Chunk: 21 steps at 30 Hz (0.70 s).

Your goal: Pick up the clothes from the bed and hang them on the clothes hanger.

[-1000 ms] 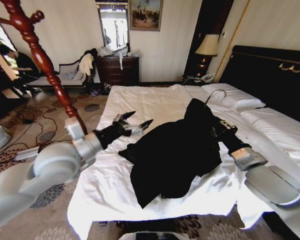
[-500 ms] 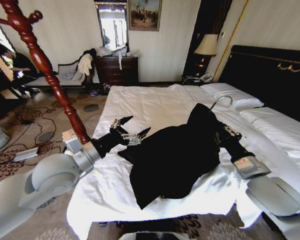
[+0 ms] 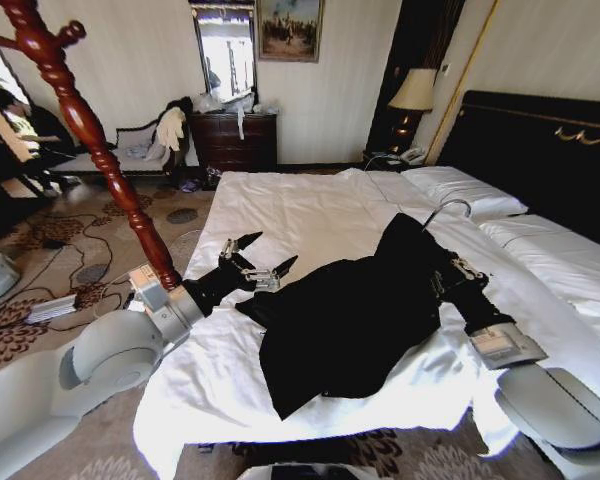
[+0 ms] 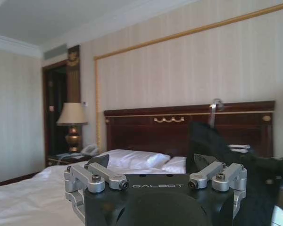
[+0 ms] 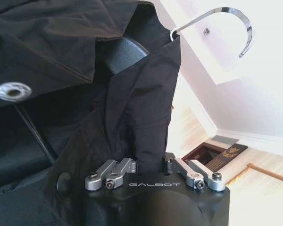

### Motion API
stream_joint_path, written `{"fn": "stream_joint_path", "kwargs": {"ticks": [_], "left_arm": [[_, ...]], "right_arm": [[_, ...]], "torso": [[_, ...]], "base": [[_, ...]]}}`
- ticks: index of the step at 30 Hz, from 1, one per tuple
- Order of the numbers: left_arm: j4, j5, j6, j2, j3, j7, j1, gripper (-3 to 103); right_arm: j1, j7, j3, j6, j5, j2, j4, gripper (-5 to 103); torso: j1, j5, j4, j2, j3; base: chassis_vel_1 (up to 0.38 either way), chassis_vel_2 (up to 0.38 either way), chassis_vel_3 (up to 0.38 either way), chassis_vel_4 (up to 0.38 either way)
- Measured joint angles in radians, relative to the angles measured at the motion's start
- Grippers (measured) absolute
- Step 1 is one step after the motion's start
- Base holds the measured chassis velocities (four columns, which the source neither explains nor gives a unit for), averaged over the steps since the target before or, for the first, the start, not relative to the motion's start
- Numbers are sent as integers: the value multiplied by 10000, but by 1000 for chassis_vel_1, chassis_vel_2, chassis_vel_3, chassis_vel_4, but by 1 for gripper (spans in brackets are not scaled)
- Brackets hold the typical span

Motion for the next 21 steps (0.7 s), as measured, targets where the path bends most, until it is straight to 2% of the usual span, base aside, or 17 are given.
{"fn": "stream_joint_path", "kwargs": {"ticks": [2, 3, 4, 7, 9, 12, 18, 21], "left_arm": [[-158, -489, 130, 582, -85, 434, -310, 100], [-158, -489, 130, 582, -85, 434, -310, 100], [-201, -616, 147, 894, -124, 628, -366, 100], [-353, -941, 165, 1678, -193, 1018, -435, 100], [-383, -995, 170, 1818, -124, 1104, -562, 100], [-333, -1037, 304, 1745, 233, 1207, -909, 100], [-93, -1152, 484, 1421, 918, 1261, -1393, 100], [305, -1438, 632, 579, 3465, 1055, -3292, 100]], "right_arm": [[306, -1, -223, 1, 2, -342, -162, 23], [306, -1, -223, 1, 2, -342, -162, 23], [417, -3, -287, 2, 29, -457, -212, 23], [643, -17, -405, 95, 75, -816, -396, 23], [670, -22, -421, 127, 116, -909, -439, 23], [637, -32, -406, 147, 152, -953, -398, 23], [602, -48, -298, 148, 217, -1068, -183, 23], [646, -54, -174, 110, 374, -1265, 37, 23]], "torso": [[0, 3, 6, 0, 1], [0, 3, 6, 0, 1], [0, 4, 11, 0, 1], [0, 0, 6, 1, 0], [0, 3, 11, 0, 0], [0, 3, 0, 0, 1], [0, 5, 8, 0, 0], [0, -1, 10, 0, 1]], "base": [[0, 0, 0, 0], [0, 0, 0, 0], [0, 0, 0, 0], [0, 0, 0, 0], [0, 0, 0, 0], [0, 0, 0, 0], [0, 0, 0, 0], [0, 0, 0, 0]]}}
